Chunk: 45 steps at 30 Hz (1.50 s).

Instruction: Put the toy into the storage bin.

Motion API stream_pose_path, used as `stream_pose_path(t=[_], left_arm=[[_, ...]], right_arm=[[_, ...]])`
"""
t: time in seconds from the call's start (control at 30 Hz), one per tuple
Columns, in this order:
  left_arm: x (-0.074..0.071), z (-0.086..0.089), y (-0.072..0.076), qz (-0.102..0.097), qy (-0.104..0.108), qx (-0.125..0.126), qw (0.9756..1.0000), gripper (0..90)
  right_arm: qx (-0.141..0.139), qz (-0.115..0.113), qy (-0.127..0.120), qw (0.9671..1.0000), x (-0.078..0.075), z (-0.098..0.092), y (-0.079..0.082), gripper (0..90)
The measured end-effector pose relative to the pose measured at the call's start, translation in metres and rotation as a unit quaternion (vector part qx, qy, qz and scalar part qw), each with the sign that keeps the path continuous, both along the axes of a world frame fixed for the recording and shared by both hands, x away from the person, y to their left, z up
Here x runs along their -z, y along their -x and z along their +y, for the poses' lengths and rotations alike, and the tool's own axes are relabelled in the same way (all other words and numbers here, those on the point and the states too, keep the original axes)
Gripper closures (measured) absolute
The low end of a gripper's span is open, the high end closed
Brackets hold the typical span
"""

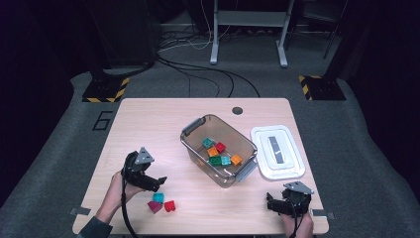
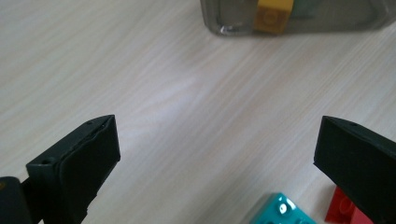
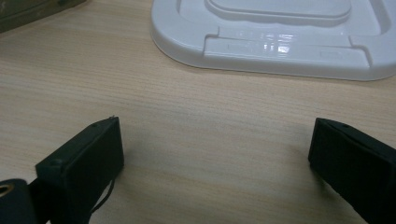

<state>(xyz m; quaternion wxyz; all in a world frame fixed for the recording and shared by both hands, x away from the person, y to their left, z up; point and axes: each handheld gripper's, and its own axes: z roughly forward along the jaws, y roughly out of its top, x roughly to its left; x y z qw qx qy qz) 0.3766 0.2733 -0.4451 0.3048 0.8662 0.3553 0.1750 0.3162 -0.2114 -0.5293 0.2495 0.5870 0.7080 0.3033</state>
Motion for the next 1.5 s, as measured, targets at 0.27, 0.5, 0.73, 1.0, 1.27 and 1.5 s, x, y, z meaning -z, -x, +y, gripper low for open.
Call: stream_pose_path(t=[0.27, 0.5, 0.73, 1.0, 1.27, 1.5], left_arm=[[0.020, 0.009, 0.007, 0.033, -0.006, 0.000, 0.9994, 0.2], [0.036, 0.011, 0.007, 0.054, -0.012, 0.002, 0.9985, 0.3], [0.049, 0.012, 0.007, 0.071, -0.012, -0.002, 0.9974, 0.0], [0.053, 0.013, -0.001, 0.068, -0.005, -0.011, 0.9976, 0.0], [0.054, 0.013, -0.016, 0.057, 0.003, -0.027, 0.9980, 0.0], [0.047, 0.015, -0.024, 0.046, 0.030, -0.033, 0.9979, 0.0]], right_arm=[[0.000, 0.000, 0.000, 1.0000, 0.000, 0.000, 0.000, 2.3], [0.000, 0.000, 0.000, 1.0000, 0.000, 0.000, 0.000, 2.3], [0.000, 0.000, 0.000, 1.0000, 0.000, 0.000, 0.000, 2.3], [0.000, 0.000, 0.000, 1.0000, 0.000, 0.000, 0.000, 2.3], [0.000, 0.000, 0.000, 1.0000, 0.000, 0.000, 0.000, 2.3], [0.000, 0.000, 0.000, 1.0000, 0.000, 0.000, 0.000, 2.3]])
